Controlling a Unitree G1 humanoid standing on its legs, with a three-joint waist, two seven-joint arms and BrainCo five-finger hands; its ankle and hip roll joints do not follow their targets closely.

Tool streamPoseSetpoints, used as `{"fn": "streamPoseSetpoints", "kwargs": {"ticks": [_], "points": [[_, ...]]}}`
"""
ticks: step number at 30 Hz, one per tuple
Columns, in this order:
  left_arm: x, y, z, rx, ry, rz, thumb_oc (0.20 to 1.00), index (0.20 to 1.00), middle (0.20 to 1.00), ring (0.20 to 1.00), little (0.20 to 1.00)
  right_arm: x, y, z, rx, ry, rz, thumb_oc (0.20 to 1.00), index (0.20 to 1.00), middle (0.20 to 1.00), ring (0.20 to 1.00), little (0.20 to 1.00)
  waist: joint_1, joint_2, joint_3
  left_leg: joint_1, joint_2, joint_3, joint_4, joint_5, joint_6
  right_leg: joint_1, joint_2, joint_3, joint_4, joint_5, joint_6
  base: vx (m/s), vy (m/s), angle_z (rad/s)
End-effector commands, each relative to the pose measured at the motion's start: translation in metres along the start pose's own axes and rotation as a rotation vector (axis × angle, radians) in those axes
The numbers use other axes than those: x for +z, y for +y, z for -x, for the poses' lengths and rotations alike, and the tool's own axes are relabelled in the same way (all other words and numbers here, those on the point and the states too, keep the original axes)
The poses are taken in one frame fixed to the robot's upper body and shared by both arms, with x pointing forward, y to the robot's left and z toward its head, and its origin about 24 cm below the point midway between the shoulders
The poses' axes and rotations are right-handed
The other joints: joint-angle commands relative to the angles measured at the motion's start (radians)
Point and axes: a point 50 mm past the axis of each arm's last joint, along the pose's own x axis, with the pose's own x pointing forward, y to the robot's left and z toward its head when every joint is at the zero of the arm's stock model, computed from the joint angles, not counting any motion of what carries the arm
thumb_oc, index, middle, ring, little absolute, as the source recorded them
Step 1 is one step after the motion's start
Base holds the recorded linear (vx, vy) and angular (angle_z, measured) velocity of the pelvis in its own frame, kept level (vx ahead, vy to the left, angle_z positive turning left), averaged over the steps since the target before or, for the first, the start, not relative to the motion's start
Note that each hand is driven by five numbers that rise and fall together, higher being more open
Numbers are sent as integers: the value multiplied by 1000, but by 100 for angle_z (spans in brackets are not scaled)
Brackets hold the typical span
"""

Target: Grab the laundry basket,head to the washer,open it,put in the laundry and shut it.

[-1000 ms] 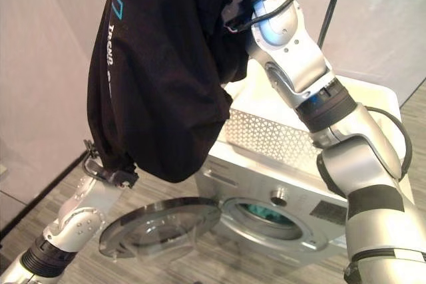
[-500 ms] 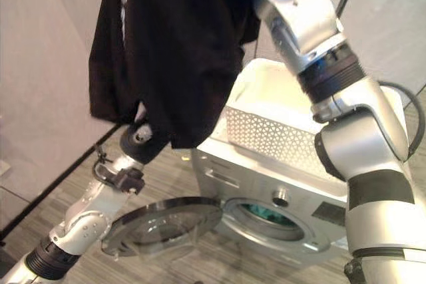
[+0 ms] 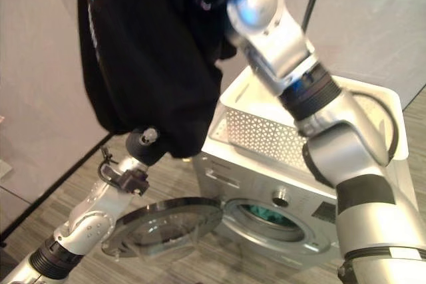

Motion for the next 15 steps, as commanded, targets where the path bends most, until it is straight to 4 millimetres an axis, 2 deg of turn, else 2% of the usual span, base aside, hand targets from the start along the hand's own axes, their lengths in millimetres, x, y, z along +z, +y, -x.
{"fn": "streamPoseSetpoints", "kwargs": {"ticks": [1, 4, 5, 8, 9, 10, 15], "points": [[18, 5, -5, 28, -94, -46, 1000, 1000, 1000, 1000, 1000, 17, -1, -13, 23, -70, 25, 200, 200, 200, 200, 200, -2, -50, -63, -51, 50, 5, -5, 23, -30, 19, -103, 72, -1, 46, 80, -33, 6, -6], [22, 8, -6, 53, -123, -54, 1000, 1000, 1000, 1000, 1000, 8, 3, 7, 65, -35, 18, 200, 200, 200, 200, 200, -4, -47, -57, -49, 51, 7, -5, 23, -29, 22, -102, 74, -1, 45, 79, -20, 4, -5], [27, 11, -5, 76, -145, -67, 1000, 1000, 1000, 1000, 1000, 3, 6, 19, 119, 4, -13, 200, 200, 200, 200, 200, -6, -47, -54, -48, 52, 8, -5, 23, -29, 23, -102, 71, -1, 45, 78, -18, 0, -6], [32, 13, -2, 91, -158, -86, 1000, 1000, 1000, 1000, 1000, 3, 7, 29, 171, 26, -49, 200, 200, 200, 200, 200, -8, -47, -52, -48, 52, 8, -5, 24, -31, 23, -102, 68, -1, 46, 79, -6, 0, -1], [40, 15, 4, 104, -173, -119, 1000, 1000, 1000, 1000, 1000, 6, 13, 44, 298, 57, -59, 200, 200, 200, 200, 200, -12, -50, -48, -48, 52, 9, -5, 24, -32, 23, -103, 65, -1, 47, 80, 0, 0, 0], [40, 15, 4, 104, -173, -118, 1000, 1000, 1000, 1000, 1000, 6, 13, 44, 298, 57, -59, 200, 200, 200, 200, 200, -12, -50, -48, -48, 52, 9, -5, 24, -32, 23, -103, 65, -1, 47, 80, 0, 0, 0], [46, 12, 7, 72, -186, -149, 1000, 1000, 1000, 1000, 1000, 4, 3, 58, 457, 138, 152, 200, 200, 200, 200, 200, -14, -50, -46, -47, 50, 6, -5, 24, -32, 26, -106, 60, -1, 47, 85, 0, 0, 0]]}}
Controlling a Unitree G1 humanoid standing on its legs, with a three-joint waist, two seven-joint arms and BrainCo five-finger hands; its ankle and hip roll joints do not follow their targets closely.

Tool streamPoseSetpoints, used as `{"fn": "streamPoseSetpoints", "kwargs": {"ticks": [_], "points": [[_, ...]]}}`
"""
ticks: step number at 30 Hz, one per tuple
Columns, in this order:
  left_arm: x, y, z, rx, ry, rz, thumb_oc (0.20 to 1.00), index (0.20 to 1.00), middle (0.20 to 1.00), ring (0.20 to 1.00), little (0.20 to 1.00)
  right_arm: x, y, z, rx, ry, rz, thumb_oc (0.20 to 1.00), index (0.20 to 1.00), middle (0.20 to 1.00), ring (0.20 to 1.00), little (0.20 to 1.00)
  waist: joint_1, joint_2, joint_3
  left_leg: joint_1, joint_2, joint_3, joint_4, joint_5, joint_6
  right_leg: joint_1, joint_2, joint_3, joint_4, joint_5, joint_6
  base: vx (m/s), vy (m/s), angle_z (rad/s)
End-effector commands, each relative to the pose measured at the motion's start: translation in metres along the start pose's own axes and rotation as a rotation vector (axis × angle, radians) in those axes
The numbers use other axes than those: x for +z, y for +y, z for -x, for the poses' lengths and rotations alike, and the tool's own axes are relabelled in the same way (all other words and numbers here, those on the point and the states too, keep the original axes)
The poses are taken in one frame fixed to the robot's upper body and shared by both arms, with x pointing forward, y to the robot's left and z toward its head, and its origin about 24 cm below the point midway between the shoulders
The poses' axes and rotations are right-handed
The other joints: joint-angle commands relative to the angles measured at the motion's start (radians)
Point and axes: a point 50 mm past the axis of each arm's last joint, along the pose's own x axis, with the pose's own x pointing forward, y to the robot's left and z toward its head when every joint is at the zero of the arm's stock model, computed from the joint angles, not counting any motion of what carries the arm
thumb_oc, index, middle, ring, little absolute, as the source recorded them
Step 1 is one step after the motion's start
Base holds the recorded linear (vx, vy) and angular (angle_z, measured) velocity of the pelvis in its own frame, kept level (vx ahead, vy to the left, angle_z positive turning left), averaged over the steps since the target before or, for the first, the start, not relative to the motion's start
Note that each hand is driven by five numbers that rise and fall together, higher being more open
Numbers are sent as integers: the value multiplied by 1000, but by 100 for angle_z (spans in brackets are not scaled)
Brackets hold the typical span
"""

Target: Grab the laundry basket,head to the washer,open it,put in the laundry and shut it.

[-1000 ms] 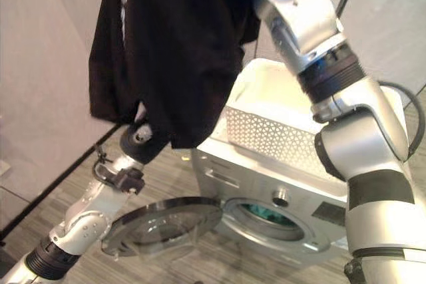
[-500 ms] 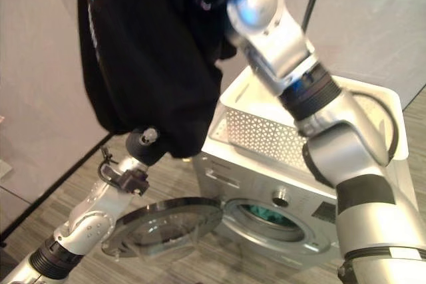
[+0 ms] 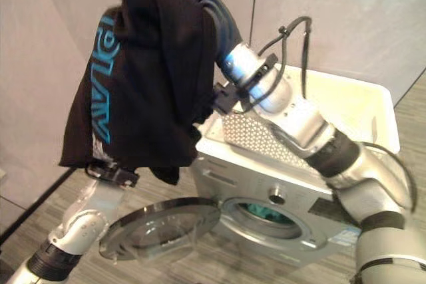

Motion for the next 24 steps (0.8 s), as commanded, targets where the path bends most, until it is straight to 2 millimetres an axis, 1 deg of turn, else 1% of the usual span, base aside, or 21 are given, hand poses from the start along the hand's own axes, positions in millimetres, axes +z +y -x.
{"fn": "streamPoseSetpoints", "kwargs": {"ticks": [1, 2, 3, 4, 6, 7, 8, 9, 10, 12, 15, 17, 18, 21, 22, 23, 24], "points": [[27, -9, -4, -92, -118, -84, 1000, 1000, 1000, 1000, 1000, 3, -5, -5, 91, 36, 133, 200, 200, 200, 200, 200, 1, -54, -47, -53, 48, -7, 0, 23, -31, 25, -107, 50, -1, 42, 88, 0, 0, 0], [28, -10, -3, -101, -118, -92, 1000, 1000, 1000, 1000, 1000, 3, -5, -3, 148, 59, 204, 200, 200, 200, 200, 200, 1, -55, -45, -53, 48, -7, 0, 24, -32, 25, -108, 50, -1, 42, 90, 0, 0, 0], [29, -11, 0, -116, -119, -92, 1000, 1000, 1000, 1000, 1000, 11, -5, 2, 231, 68, 409, 200, 200, 200, 200, 200, 4, -56, -47, -54, 47, -8, 0, 24, -33, 25, -108, 47, -1, 41, 93, 0, 0, 0], [28, -12, 0, -127, -120, -81, 1000, 1000, 1000, 1000, 1000, 14, -9, 4, 236, 66, 493, 200, 200, 200, 200, 200, 5, -55, -46, -53, 47, -9, 0, 23, -33, 27, -108, 45, -1, 40, 94, 0, 0, 0], [27, -14, 1, -142, -115, -81, 1000, 1000, 1000, 1000, 1000, 13, -13, 7, 245, 81, 603, 200, 200, 200, 200, 200, 11, -55, -48, -54, 45, -14, 0, 23, -33, 27, -109, 41, -1, 40, 95, 0, 0, 0], [25, -19, 3, -179, -95, -57, 1000, 1000, 1000, 1000, 1000, 18, -11, 9, 306, 68, 740, 200, 200, 200, 200, 200, 14, -55, -50, -54, 44, -19, 0, 23, -32, 27, -110, 39, -1, 39, 96, 0, 0, 0], [25, -19, 3, -179, -95, -57, 1000, 1000, 1000, 1000, 1000, 18, -11, 9, 306, 69, 740, 200, 200, 200, 200, 200, 14, -55, -50, -54, 44, -19, 0, 23, -32, 28, -109, 39, -1, 39, 96, 0, 0, 0], [23, -21, 5, -192, -85, -46, 1000, 1000, 1000, 1000, 1000, 19, -14, 14, 322, 68, 864, 200, 200, 200, 200, 200, 16, -56, -49, -54, 43, -21, 0, 23, -31, 29, -110, 37, -1, 38, 97, 4, 2, 4], [21, -22, 6, -200, -75, -37, 1000, 1000, 1000, 1000, 1000, 17, -15, 16, 323, 78, 900, 200, 200, 200, 200, 200, 18, -56, -49, -54, 43, -22, 0, 22, -31, 30, -110, 36, -1, 38, 98, 6, 1, 4], [20, -23, 6, -207, -69, -32, 1000, 1000, 1000, 1000, 1000, 15, -15, 17, 334, 82, 914, 200, 200, 200, 200, 200, 20, -57, -49, -54, 42, -24, 0, 23, -30, 30, -110, 35, -1, 38, 98, 0, 0, 2], [9, -27, 6, -231, -21, 39, 1000, 1000, 1000, 1000, 1000, 11, -7, 20, 369, 78, 917, 206, 206, 206, 206, 206, 23, -54, -49, -55, 41, -27, 0, 22, -29, 32, -110, 33, -1, 35, 97, 0, 0, 0], [3, -29, 4, -236, -9, 77, 1000, 1000, 1000, 1000, 1000, 9, 0, 22, 386, 59, 923, 213, 213, 213, 213, 213, 21, -50, -45, -56, 38, -29, 0, 24, -27, 33, -109, 34, -1, 34, 97, 0, 0, 0], [3, -29, 4, -236, -8, 77, 1000, 1000, 1000, 1000, 1000, 9, 0, 22, 385, 60, 923, 213, 213, 213, 213, 213, 21, -50, -45, -56, 38, -29, 0, 24, -27, 33, -109, 34, -1, 34, 97, 0, 0, 0], [0, -34, 3, -252, -3, 105, 1000, 1000, 1000, 1000, 1000, 1, 6, 23, 376, 63, 893, 200, 200, 200, 200, 200, 24, -47, -43, -54, 38, -28, 0, 23, -25, 34, -109, 36, -1, 34, 96, 0, 0, 0], [-1, -35, 1, -253, -13, 117, 1000, 1000, 1000, 1000, 1000, -4, 10, 24, 360, 61, 854, 200, 200, 200, 200, 200, 26, -44, -40, -53, 38, -29, 0, 24, -23, 35, -110, 36, -1, 34, 95, 0, 0, 0], [-1, -35, 1, -253, -11, 116, 1000, 1000, 1000, 1000, 1000, -4, 10, 24, 359, 61, 853, 200, 200, 200, 200, 200, 26, -45, -40, -53, 38, -29, 0, 24, -23, 35, -110, 36, -1, 34, 95, 0, 0, 0], [-3, -37, 0, -259, -13, 133, 1000, 1000, 1000, 1000, 1000, -6, 14, 25, 345, 58, 815, 206, 206, 206, 206, 206, 26, -43, -38, -53, 38, -28, 0, 24, -22, 35, -110, 36, -1, 33, 94, 0, 0, 0]]}}
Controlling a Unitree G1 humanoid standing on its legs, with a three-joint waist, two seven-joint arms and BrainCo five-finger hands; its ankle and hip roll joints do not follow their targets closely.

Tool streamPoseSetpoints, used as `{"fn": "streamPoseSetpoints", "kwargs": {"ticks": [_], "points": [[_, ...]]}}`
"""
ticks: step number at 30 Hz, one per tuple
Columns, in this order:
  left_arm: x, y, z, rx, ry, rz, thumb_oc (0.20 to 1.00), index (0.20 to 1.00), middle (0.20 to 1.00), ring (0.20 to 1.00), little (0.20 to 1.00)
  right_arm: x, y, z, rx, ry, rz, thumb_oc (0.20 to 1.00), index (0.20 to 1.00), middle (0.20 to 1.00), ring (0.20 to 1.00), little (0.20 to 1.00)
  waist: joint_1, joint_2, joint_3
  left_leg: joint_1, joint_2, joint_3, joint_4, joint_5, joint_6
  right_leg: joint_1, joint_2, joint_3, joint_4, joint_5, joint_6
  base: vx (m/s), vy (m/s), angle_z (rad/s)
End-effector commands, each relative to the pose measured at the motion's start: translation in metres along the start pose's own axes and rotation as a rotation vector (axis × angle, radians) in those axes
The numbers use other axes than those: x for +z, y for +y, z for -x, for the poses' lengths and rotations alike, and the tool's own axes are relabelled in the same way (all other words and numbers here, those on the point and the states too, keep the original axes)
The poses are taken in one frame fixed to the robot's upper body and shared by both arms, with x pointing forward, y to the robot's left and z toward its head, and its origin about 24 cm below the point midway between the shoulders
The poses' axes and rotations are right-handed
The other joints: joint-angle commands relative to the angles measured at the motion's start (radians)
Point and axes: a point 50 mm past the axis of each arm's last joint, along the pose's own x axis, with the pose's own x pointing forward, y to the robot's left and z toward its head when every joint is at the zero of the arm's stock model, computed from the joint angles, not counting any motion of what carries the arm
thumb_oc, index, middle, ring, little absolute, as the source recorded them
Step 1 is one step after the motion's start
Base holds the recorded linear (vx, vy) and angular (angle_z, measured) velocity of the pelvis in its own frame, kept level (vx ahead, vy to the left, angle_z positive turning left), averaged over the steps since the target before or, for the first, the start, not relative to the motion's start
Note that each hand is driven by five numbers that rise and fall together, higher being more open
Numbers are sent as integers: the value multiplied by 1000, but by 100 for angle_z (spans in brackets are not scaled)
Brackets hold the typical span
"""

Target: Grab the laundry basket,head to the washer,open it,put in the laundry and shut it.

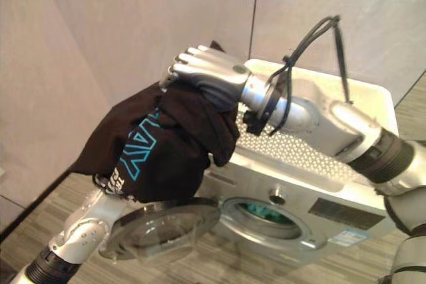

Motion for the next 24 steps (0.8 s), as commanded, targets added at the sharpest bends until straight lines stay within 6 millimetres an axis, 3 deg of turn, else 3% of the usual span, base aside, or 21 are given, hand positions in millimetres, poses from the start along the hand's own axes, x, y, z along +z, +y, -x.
{"fn": "streamPoseSetpoints", "kwargs": {"ticks": [1, 2, 3, 4, 5, 6, 8, 17, 19, 24], "points": [[14, -22, -12, -132, -94, 19, 1000, 1000, 1000, 1000, 1000, 3, -2, -7, -49, -21, -39, 247, 247, 247, 247, 247, 25, -43, -56, -61, 39, -19, 2, 25, -24, 26, -110, 44, -1, 36, 89, 0, 0, 0], [14, -23, -12, -137, -95, 19, 1000, 1000, 1000, 1000, 1000, 5, 0, -9, -42, -34, -55, 282, 282, 282, 282, 282, 26, -43, -55, -61, 39, -19, 2, 25, -24, 25, -110, 44, -1, 36, 89, 0, 0, 0], [13, -24, -13, -144, -95, 30, 809, 809, 809, 809, 809, 7, 3, -11, -41, -48, -79, 420, 420, 420, 420, 420, 27, -43, -55, -62, 39, -18, 2, 26, -25, 25, -110, 44, -1, 36, 88, 0, 0, 0], [11, -25, -15, -156, -94, 41, 200, 200, 200, 200, 200, 10, 5, -13, -33, -64, -102, 576, 576, 576, 576, 576, 28, -44, -54, -62, 40, -18, 2, 26, -25, 25, -110, 43, -1, 36, 89, 0, 0, 0], [11, -25, -15, -156, -94, 41, 200, 200, 200, 200, 200, 10, 5, -13, -33, -64, -102, 649, 649, 649, 649, 649, 28, -44, -54, -62, 40, -18, 2, 26, -25, 25, -110, 43, -1, 36, 89, 0, 0, 0], [11, -26, -15, -163, -95, 40, 200, 200, 200, 200, 200, 12, 7, -13, -22, -79, -128, 1000, 1000, 1000, 1000, 1000, 28, -45, -54, -62, 40, -18, 2, 26, -25, 24, -110, 43, -1, 36, 89, 0, 0, 0], [12, -27, -15, -172, -129, 55, 200, 200, 200, 200, 200, 20, 10, -14, -2, -123, -172, 1000, 1000, 1000, 1000, 1000, 32, -47, -56, -62, 39, -18, 2, 25, -26, 22, -114, 43, -1, 35, 91, 0, 0, 0], [11, -28, -15, -186, -145, 50, 200, 200, 200, 200, 200, 19, 1, -2, -26, -126, -228, 1000, 1000, 1000, 1000, 1000, 28, -50, -55, -64, 42, -8, 2, 22, -26, 14, -114, 52, -1, 37, 93, 0, 0, 0], [9, -27, -14, -181, -141, 49, 200, 200, 200, 200, 200, 16, -7, 5, -65, -108, -204, 1000, 1000, 1000, 1000, 1000, 25, -51, -55, -63, 44, -8, 2, 22, -27, 14, -112, 53, -1, 37, 92, 0, 0, 0], [11, -24, -9, -166, -164, 59, 200, 200, 200, 200, 200, -2, -49, 38, -281, 26, -31, 1000, 1000, 1000, 1000, 1000, 6, -53, -60, -61, 48, -5, 2, 17, -29, 13, -105, 59, -1, 34, 92, 6, -3, 0]]}}
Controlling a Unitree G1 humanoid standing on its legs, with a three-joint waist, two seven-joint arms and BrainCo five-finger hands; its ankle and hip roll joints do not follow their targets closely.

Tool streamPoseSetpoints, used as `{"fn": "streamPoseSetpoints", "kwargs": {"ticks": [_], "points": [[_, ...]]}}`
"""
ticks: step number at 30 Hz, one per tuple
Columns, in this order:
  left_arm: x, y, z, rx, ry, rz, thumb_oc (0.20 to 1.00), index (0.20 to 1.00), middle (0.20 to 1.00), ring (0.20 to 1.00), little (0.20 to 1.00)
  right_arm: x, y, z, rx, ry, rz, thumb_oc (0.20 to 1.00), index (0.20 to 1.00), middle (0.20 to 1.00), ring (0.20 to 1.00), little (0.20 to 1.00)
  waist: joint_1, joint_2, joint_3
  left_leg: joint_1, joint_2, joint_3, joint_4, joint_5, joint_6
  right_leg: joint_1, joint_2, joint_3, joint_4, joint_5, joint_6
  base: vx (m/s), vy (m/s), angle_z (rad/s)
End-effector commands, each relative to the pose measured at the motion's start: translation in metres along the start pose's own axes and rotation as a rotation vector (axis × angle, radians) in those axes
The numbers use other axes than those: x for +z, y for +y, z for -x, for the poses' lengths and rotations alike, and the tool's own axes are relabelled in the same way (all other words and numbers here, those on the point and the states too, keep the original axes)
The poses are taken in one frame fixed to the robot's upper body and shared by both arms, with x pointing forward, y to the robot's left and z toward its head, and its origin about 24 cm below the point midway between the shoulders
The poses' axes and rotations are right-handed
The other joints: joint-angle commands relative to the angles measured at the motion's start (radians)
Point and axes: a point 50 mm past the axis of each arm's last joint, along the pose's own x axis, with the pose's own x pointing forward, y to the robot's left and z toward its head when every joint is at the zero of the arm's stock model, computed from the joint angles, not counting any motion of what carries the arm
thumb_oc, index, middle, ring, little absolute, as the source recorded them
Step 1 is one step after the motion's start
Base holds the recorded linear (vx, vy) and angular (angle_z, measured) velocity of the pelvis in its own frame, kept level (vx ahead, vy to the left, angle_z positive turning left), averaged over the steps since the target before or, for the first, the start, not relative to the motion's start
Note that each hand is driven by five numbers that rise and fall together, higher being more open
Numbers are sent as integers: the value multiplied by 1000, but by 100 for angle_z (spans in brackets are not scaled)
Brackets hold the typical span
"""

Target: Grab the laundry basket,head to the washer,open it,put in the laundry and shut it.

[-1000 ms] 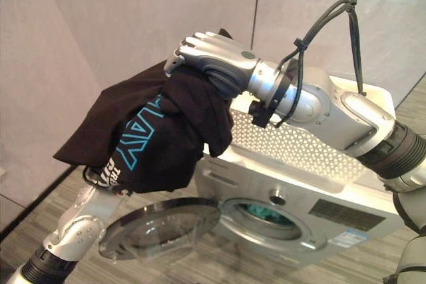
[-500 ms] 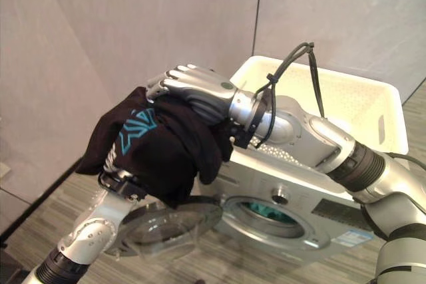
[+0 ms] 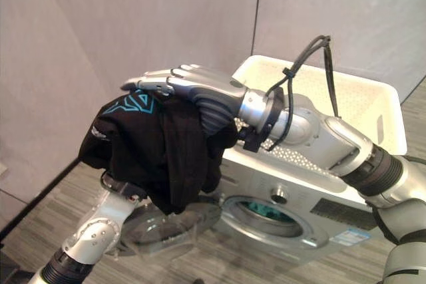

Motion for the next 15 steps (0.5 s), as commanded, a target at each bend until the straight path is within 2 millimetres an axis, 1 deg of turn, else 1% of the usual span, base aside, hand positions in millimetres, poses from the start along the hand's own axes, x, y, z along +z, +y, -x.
{"fn": "streamPoseSetpoints", "kwargs": {"ticks": [1, 2, 3, 4, 5, 7, 9, 10, 11, 12, 13, 14, 15], "points": [[15, -15, -3, -111, -97, -22, 200, 200, 200, 200, 200, -7, -47, 19, -266, 66, 151, 1000, 1000, 1000, 1000, 1000, 4, -47, -78, -60, 50, -7, 2, 16, -30, 14, -103, 59, -1, 33, 91, 0, 0, 0], [15, -15, -3, -111, -96, -22, 200, 200, 200, 200, 200, -7, -47, 19, -267, 67, 151, 1000, 1000, 1000, 1000, 1000, 4, -47, -78, -59, 50, -7, 2, 16, -30, 14, -103, 59, -1, 33, 91, 30, -16, -5], [15, -13, -2, -103, -101, -19, 200, 200, 200, 200, 200, -12, -66, 36, -382, 125, 228, 1000, 1000, 1000, 1000, 1000, -4, -47, -81, -57, 52, -5, 2, 13, -30, 15, -101, 61, -1, 31, 90, 36, -21, -5], [15, -10, 0, -89, -105, -24, 200, 200, 200, 200, 200, -12, -78, 46, -436, 154, 277, 1000, 1000, 1000, 1000, 1000, -10, -47, -84, -56, 54, -4, 2, 11, -31, 16, -99, 61, -1, 29, 89, 45, -28, -7], [16, -10, 1, -87, -109, -25, 200, 200, 200, 200, 200, -13, -84, 52, -467, 176, 306, 1000, 1000, 1000, 1000, 1000, -16, -46, -85, -55, 54, -3, 2, 10, -30, 16, -98, 63, -1, 29, 89, 36, -22, -3], [17, -8, 2, -79, -115, -31, 200, 200, 200, 200, 200, -13, -102, 77, -639, 223, 336, 1000, 1000, 1000, 1000, 1000, -30, -42, -88, -54, 55, 1, 2, 5, -30, 15, -97, 66, -1, 28, 89, 0, 0, 0], [18, -6, 5, -67, -117, -34, 200, 200, 200, 200, 200, -12, -114, 96, -753, 251, 351, 1000, 1000, 1000, 1000, 1000, -42, -36, -89, -54, 56, 4, 2, 2, -29, 13, -97, 70, -1, 28, 90, 9, -2, -3], [18, -6, 7, -66, -112, -31, 200, 200, 200, 200, 200, -12, -118, 112, -820, 278, 356, 1000, 1000, 1000, 1000, 1000, -46, -36, -90, -53, 56, 6, 2, 0, -29, 12, -96, 72, -1, 28, 90, 15, -4, -7], [19, -5, 9, -59, -115, -37, 200, 200, 200, 200, 200, -11, -121, 120, -856, 292, 360, 1000, 1000, 1000, 1000, 1000, -52, -33, -89, -53, 58, 8, 2, 0, -29, 10, -96, 75, -1, 28, 90, 17, -4, -11], [18, -5, 11, -58, -105, -34, 200, 200, 200, 200, 200, -11, -125, 137, -928, 328, 375, 1000, 1000, 1000, 1000, 1000, -53, -36, -93, -55, 59, 10, 2, -2, -29, 4, -95, 80, -1, 29, 91, -23, 5, -6], [20, -2, 20, -34, -113, -34, 200, 200, 200, 200, 200, -8, -130, 168, -1031, 412, 438, 1000, 1000, 1000, 1000, 1000, -77, -26, -86, -60, 60, 17, 2, 8, -26, -9, -96, 88, -1, 42, 92, 19, -6, -8], [19, -2, 20, -35, -106, -33, 200, 200, 200, 200, 200, -8, -129, 170, -1033, 418, 439, 1000, 1000, 1000, 1000, 1000, -73, -30, -92, -56, 62, 17, 2, -5, -28, -5, -95, 89, -1, 31, 93, 13, -10, -5], [19, 0, 25, -19, -98, -31, 200, 200, 200, 200, 200, -5, -129, 186, -1069, 462, 467, 1000, 1000, 1000, 1000, 1000, -79, -29, -92, -58, 63, 22, 2, -7, -27, -11, -95, 95, -1, 31, 94, -5, -14, -15]]}}
